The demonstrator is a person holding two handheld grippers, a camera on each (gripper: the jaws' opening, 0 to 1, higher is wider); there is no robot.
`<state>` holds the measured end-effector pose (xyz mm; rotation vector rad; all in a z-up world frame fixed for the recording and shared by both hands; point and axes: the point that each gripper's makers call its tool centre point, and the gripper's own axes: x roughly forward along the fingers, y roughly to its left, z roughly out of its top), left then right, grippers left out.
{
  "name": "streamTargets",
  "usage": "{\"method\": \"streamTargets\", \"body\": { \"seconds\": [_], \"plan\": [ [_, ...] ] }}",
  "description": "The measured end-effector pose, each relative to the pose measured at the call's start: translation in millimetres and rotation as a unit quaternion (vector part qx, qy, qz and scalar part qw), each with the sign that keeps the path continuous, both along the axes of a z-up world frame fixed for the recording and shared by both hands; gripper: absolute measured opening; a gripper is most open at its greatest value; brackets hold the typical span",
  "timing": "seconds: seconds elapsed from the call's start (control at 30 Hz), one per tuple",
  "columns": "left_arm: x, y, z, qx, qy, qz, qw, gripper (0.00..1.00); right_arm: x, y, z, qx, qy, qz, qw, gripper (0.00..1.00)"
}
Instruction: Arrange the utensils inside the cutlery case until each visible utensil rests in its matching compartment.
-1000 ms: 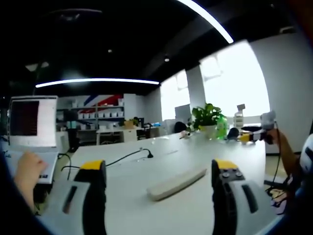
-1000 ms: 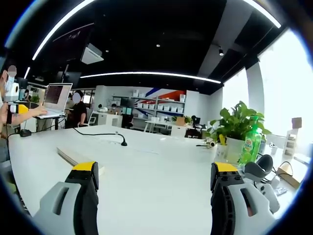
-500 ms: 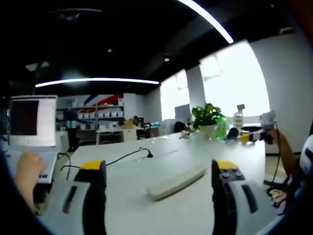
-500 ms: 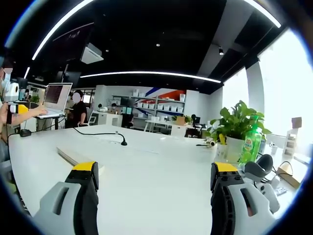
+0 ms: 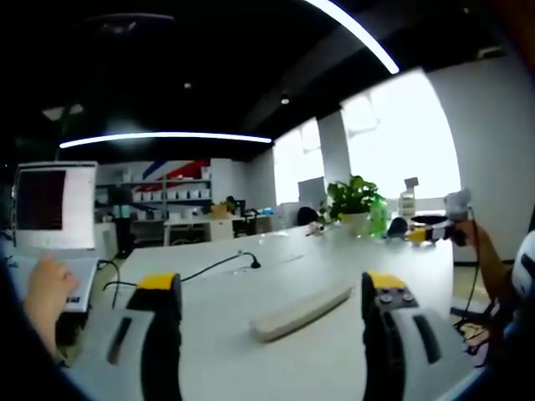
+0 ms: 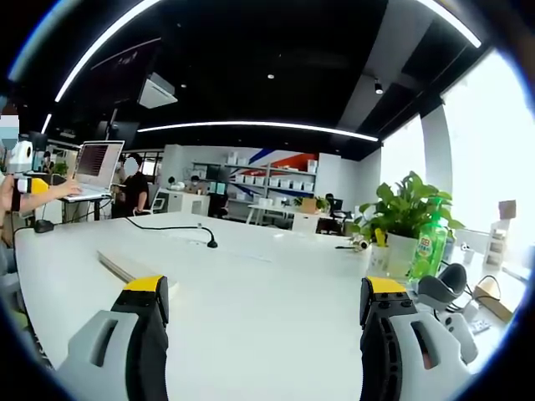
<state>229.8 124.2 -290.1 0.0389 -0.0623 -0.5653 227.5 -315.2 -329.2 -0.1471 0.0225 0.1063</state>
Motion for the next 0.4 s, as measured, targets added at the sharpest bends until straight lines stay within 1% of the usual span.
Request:
{"method": "streamTargets", "body": {
  "seconds": [0.4],
  "plan": [
    [0.2,-0.5,-0.9,0.000,0.002,-0.001,1.0000,0.94,0.6,0.3,-0.2,0.000,0.001,0.001,1.0000,0.99]
  ]
}}
